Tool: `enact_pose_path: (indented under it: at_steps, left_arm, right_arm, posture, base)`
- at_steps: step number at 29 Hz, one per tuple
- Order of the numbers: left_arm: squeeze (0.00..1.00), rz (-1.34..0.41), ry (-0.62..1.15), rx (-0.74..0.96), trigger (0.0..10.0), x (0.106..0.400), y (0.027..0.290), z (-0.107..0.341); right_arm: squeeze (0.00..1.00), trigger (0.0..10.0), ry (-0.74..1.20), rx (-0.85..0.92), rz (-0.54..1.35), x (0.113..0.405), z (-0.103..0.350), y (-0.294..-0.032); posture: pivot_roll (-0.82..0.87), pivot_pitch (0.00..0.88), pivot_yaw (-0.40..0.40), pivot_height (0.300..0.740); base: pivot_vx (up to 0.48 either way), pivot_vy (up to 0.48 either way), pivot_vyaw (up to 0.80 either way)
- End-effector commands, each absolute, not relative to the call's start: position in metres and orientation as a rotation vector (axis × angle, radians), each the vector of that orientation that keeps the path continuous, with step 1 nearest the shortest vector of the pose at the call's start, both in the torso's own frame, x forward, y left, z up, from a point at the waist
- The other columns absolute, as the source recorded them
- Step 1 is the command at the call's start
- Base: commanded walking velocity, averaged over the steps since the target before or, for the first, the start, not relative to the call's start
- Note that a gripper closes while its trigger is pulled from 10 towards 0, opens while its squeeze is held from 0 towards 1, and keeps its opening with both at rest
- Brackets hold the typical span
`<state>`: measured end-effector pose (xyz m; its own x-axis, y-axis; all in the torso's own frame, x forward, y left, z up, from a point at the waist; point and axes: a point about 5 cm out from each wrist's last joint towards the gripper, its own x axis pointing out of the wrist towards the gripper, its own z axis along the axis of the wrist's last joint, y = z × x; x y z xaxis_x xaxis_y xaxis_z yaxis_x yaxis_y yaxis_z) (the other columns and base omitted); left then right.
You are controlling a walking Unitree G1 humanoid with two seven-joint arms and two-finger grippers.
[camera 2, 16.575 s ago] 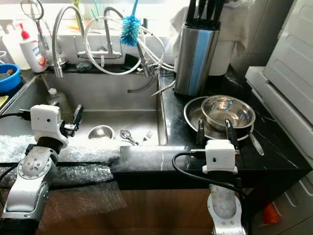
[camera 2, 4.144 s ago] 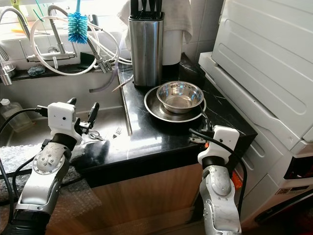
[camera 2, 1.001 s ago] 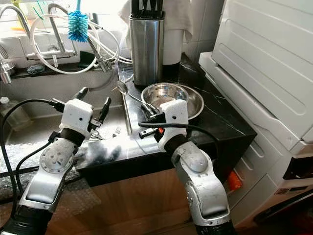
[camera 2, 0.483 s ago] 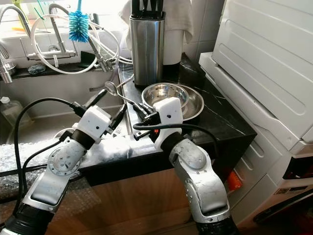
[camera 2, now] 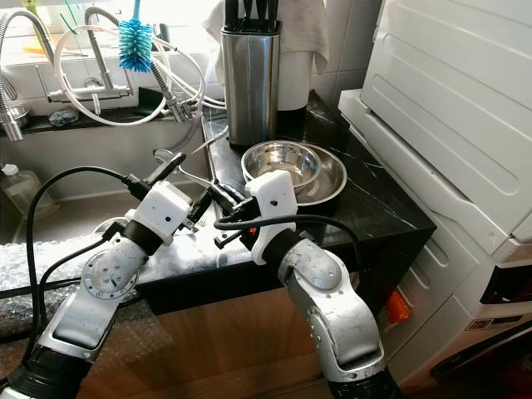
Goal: Kitchen organization
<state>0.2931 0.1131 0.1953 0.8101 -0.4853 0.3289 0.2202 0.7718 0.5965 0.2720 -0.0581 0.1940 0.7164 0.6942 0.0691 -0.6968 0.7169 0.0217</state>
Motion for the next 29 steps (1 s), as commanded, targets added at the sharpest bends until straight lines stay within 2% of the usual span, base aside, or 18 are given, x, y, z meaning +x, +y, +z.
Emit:
enact_pose_path:
  at_steps: [1,4,5,6,7,8,9,11,29]
  left_arm:
    - [0.0,-0.422,-0.54,0.608,10.0,0.292,0.108,0.203]
    - [0.0,-0.424,-0.535,0.627,10.0,0.292,0.109,0.202]
    - [0.0,-0.416,-0.524,0.635,6.9,0.294,0.11,0.2]
    - [0.0,-0.413,-0.519,0.638,6.9,0.294,0.11,0.199]
    - [0.0,-0.41,-0.512,0.647,4.5,0.295,0.111,0.198]
    - [0.0,-0.404,-0.501,0.661,3.4,0.295,0.113,0.196]
    - [0.0,-0.404,-0.498,0.666,2.9,0.296,0.113,0.195]
    - [0.0,-0.407,-0.496,0.67,0.0,0.296,0.113,0.194]
    - [0.0,-0.408,-0.475,0.705,0.0,0.296,0.115,0.189]
  right_arm:
    - [0.0,10.0,-0.076,0.049,0.802,0.268,0.199,-0.054]
    - [0.0,10.0,-0.08,0.051,0.803,0.268,0.2,-0.054]
    - [0.0,10.0,-0.082,0.051,0.803,0.268,0.201,-0.054]
    - [0.0,10.0,-0.083,0.051,0.802,0.268,0.201,-0.053]
    - [0.0,10.0,-0.084,0.051,0.802,0.268,0.201,-0.054]
    - [0.0,10.0,-0.088,0.051,0.8,0.269,0.202,-0.054]
    - [0.0,10.0,-0.089,0.051,0.797,0.269,0.202,-0.054]
    - [0.0,10.0,-0.091,0.052,0.794,0.269,0.202,-0.054]
    - [0.0,10.0,-0.096,0.054,0.779,0.271,0.203,-0.056]
  posture:
    - [-0.14,0.0,-0.017,0.74]
    - [-0.14,0.0,-0.016,0.74]
    - [-0.14,0.0,-0.017,0.74]
    - [-0.14,0.0,-0.015,0.74]
    - [-0.14,0.0,-0.015,0.74]
    - [-0.14,0.0,-0.014,0.74]
    - [-0.14,0.0,-0.014,0.74]
    - [-0.14,0.0,-0.013,0.74]
    - [-0.14,0.0,-0.013,0.74]
  base:
    - [0.0,0.0,0.0]
    - [0.0,0.0,0.0]
    - [0.0,0.0,0.0]
    - [0.0,0.0,0.0]
    - [0.0,0.0,0.0]
    - [0.0,0.0,0.0]
    - [0.0,0.0,0.0]
    - [0.0,0.0,0.0]
    - [0.0,0.0,0.0]
